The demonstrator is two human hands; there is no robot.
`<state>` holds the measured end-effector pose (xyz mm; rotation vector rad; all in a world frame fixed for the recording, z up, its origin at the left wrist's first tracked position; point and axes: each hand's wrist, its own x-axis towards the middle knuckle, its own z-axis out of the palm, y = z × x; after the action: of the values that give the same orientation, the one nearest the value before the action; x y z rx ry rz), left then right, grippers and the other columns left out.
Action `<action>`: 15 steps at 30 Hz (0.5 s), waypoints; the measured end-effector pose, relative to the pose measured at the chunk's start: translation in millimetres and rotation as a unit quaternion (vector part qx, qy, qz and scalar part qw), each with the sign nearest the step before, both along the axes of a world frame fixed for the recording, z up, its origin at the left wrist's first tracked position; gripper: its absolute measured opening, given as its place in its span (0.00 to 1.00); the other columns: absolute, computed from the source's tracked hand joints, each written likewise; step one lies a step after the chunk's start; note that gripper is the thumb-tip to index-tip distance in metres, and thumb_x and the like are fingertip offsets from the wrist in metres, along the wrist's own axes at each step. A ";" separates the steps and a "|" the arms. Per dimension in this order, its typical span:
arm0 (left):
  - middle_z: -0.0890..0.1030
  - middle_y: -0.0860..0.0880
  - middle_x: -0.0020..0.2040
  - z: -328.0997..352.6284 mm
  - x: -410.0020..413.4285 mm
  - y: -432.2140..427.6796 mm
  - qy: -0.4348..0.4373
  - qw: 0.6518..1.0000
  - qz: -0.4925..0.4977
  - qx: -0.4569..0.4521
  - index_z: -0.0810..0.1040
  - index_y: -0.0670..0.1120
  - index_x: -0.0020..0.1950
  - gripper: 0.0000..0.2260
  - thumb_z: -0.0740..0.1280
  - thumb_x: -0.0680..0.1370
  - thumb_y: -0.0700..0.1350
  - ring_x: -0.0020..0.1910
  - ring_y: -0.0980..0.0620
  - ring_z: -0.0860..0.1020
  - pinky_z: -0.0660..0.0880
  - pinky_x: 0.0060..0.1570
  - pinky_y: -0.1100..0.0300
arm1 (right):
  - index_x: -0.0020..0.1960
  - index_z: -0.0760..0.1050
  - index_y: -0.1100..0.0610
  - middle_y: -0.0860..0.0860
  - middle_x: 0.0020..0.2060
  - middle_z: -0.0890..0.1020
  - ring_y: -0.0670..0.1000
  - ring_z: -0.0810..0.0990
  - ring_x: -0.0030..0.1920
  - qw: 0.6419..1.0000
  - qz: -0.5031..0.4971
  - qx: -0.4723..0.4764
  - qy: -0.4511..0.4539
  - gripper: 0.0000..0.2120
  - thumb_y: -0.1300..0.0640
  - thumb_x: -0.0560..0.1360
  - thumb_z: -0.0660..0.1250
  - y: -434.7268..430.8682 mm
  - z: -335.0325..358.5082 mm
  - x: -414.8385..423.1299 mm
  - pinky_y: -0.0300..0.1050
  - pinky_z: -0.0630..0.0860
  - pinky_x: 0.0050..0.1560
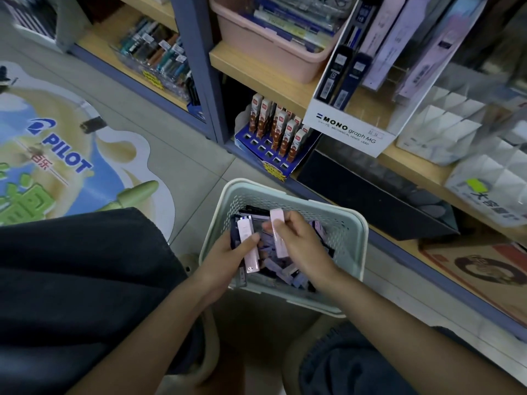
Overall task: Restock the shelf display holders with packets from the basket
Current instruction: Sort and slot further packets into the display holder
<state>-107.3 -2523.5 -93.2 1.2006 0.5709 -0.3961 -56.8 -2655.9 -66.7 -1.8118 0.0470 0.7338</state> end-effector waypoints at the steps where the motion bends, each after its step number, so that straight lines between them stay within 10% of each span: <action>1: 0.84 0.48 0.48 2.1 0.7 -0.2 -0.002 1.000 -0.014 -0.003 0.75 0.45 0.58 0.09 0.62 0.79 0.41 0.47 0.51 0.82 0.79 0.46 0.59 | 0.50 0.73 0.56 0.45 0.41 0.78 0.39 0.76 0.40 1.000 -0.009 0.006 -0.002 0.04 0.57 0.80 0.60 0.7 1.0 2.9 0.26 0.71 0.39; 8: 0.83 0.48 0.53 6.8 10.2 2.7 -0.001 0.999 -0.033 -0.003 0.73 0.47 0.61 0.12 0.63 0.78 0.43 0.51 0.52 0.81 0.79 0.49 0.58 | 0.48 0.78 0.60 0.49 0.36 0.80 0.41 0.77 0.32 0.997 -0.069 0.041 0.005 0.05 0.61 0.73 0.71 3.2 -7.6 14.9 0.33 0.75 0.34; 15: 0.84 0.48 0.48 4.2 15.1 19.8 -0.004 0.998 0.005 0.065 0.76 0.45 0.57 0.13 0.67 0.73 0.44 0.48 0.50 0.82 0.79 0.48 0.56 | 0.47 0.75 0.52 0.46 0.44 0.80 0.44 0.78 0.47 0.995 -0.033 0.092 0.006 0.01 0.56 0.76 0.67 23.6 -25.1 19.8 0.33 0.74 0.51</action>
<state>-92.1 -2503.7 -89.0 1.3229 0.6026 -0.3493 -37.0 -2632.2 -91.8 -1.6216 0.0465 0.6800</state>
